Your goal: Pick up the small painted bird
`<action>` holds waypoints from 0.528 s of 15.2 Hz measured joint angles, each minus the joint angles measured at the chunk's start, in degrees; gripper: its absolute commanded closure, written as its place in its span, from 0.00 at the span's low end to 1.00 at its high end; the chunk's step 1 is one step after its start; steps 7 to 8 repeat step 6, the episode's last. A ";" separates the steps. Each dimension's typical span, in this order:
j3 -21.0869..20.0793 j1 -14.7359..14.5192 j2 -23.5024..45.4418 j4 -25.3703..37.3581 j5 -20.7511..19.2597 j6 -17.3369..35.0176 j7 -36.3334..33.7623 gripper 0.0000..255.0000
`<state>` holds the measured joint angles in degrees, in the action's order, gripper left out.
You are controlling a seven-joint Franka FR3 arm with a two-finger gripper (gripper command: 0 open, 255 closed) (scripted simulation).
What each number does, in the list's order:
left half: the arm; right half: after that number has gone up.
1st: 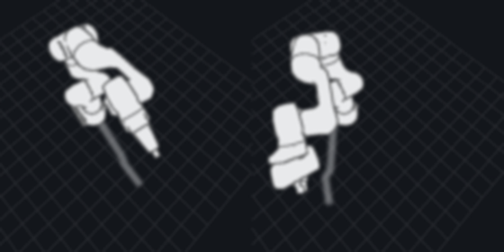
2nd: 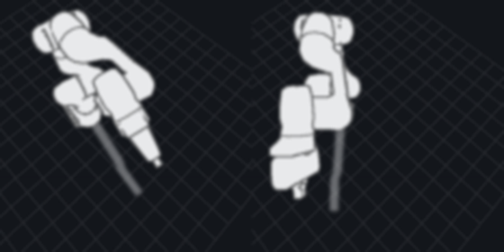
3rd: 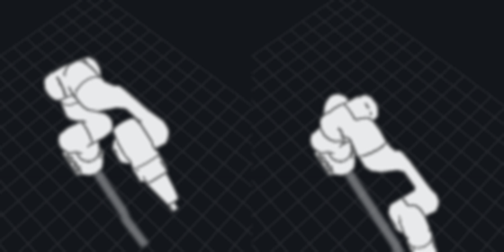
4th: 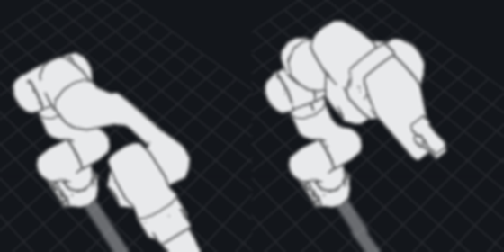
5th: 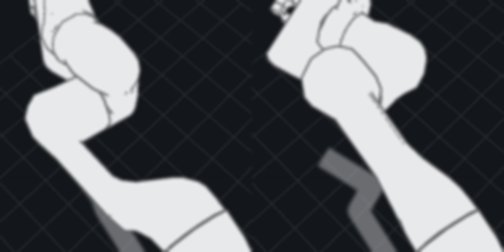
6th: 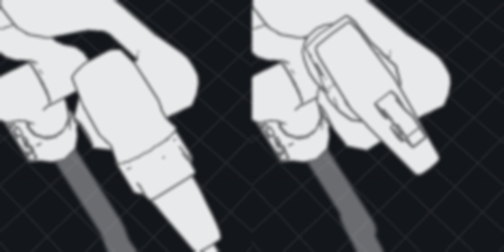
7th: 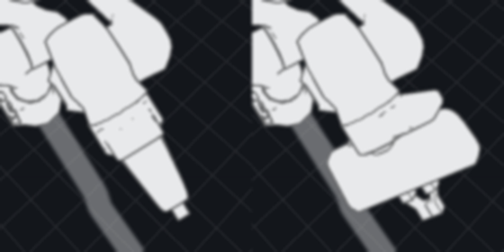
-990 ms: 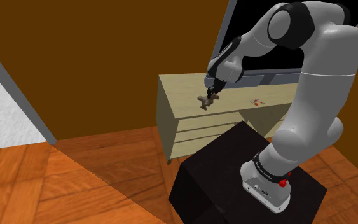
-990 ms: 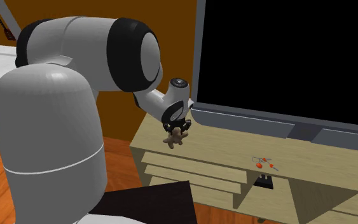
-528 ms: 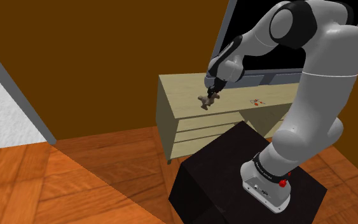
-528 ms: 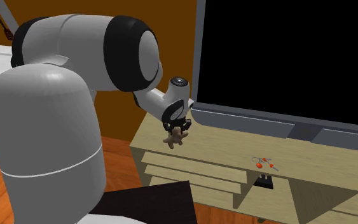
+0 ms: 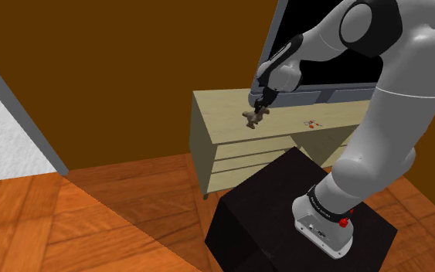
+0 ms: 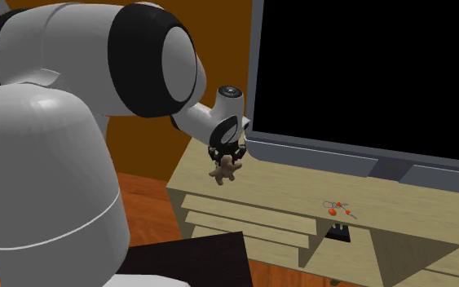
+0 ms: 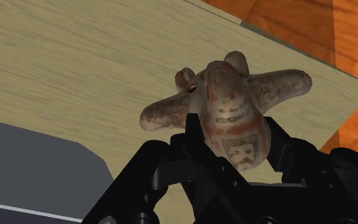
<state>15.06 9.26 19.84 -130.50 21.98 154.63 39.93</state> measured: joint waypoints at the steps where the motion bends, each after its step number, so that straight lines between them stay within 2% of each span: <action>1: 0.39 -0.30 -0.78 -0.19 -0.59 -0.56 -0.48 1.00; 5: 1.81 -1.30 -3.59 -0.31 -2.99 -3.07 -2.42 1.00; 8: 2.00 -1.46 -4.12 -0.52 -3.35 -3.33 -2.72 1.00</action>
